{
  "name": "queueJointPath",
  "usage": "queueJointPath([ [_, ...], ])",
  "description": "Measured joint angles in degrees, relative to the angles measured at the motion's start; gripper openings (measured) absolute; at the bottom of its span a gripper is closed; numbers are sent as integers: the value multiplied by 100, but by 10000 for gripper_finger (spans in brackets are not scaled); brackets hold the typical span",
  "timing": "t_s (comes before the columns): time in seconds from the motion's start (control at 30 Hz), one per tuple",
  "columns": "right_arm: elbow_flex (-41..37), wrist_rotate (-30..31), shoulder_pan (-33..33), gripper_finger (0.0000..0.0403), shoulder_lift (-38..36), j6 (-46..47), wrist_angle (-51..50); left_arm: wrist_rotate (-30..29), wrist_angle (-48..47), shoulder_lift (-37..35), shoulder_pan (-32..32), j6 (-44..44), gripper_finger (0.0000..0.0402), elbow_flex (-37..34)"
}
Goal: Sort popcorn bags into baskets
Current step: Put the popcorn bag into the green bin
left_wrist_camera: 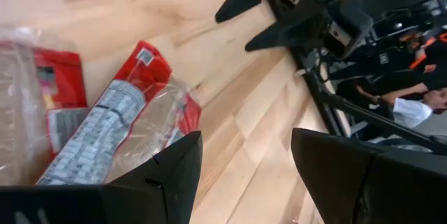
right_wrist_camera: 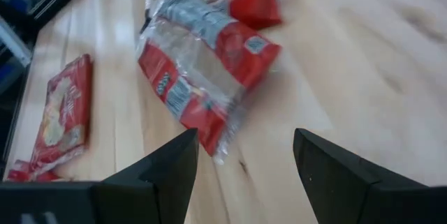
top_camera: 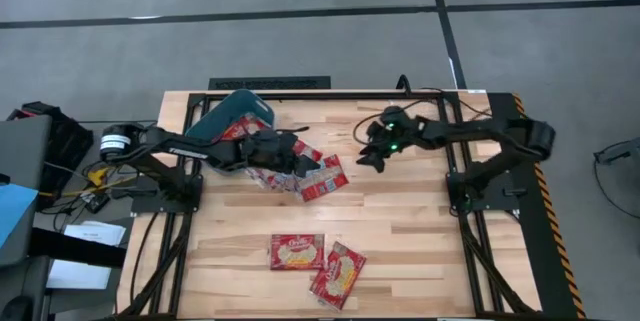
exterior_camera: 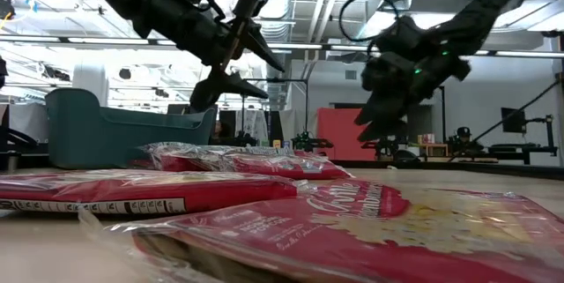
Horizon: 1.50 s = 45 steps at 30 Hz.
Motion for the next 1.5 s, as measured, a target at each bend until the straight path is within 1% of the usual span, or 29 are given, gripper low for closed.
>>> queueJointPath([
  [0.1,268,-26,217,260,516,12,236,-42,-87,0,0,4,208,0],
  [0.37,1062,-44,468,260,1803,11,226,-47,-226,-2,-22,10,208,2],
  [0.57,1556,-446,583,258,2386,3,186,-95,-280,-7,-29,20,208,2],
  [0.63,1677,-485,635,245,2510,-25,198,-146,-381,-7,-31,30,208,2],
  [0.67,1704,-476,661,231,2533,-33,199,-163,-417,-7,-31,46,208,2],
  [0.73,1729,-447,693,188,2543,-33,169,-205,-472,-7,-31,86,208,2],
  [0.9,1723,-650,721,32,2547,-31,154,-216,-530,-7,-31,220,208,2],
  [0.93,1723,-726,707,18,2541,-30,171,-217,-538,-7,-31,260,208,2],
  [1.1,1718,-795,679,11,2460,96,86,-161,-609,-7,-31,269,208,2],
  [1.2,1725,-765,689,7,2133,-33,6,-33,-609,-7,-31,403,208,2],
  [1.33,1719,-721,687,5,1594,-349,-367,1,-595,-7,-19,487,208,2],
  [1.5,1719,-386,685,5,888,-871,-1084,8,-552,-7,32,498,208,2],
])
